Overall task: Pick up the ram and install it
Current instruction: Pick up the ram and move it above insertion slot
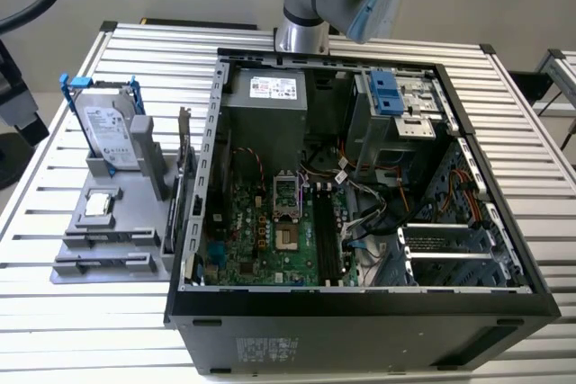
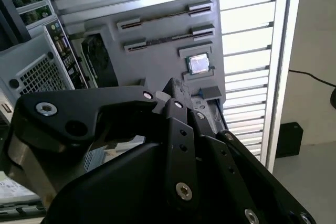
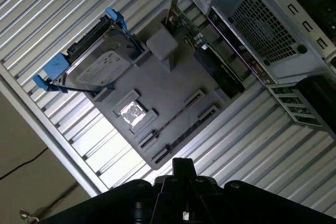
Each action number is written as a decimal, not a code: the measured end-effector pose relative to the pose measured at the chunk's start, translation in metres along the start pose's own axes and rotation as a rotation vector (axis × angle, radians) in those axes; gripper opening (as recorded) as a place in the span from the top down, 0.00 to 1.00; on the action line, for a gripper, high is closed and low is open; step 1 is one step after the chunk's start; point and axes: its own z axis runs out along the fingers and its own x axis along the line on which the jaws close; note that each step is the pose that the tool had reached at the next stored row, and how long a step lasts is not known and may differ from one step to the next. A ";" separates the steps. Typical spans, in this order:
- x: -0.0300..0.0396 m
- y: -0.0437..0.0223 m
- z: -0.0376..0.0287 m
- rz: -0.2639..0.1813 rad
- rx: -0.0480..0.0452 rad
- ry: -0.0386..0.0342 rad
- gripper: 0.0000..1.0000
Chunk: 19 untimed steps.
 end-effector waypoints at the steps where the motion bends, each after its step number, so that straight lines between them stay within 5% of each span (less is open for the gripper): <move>1: 0.0001 -0.0001 0.0000 0.005 0.0000 -0.0002 1.00; 19: 0.0002 -0.0002 0.0000 0.080 -0.0014 -0.0040 1.00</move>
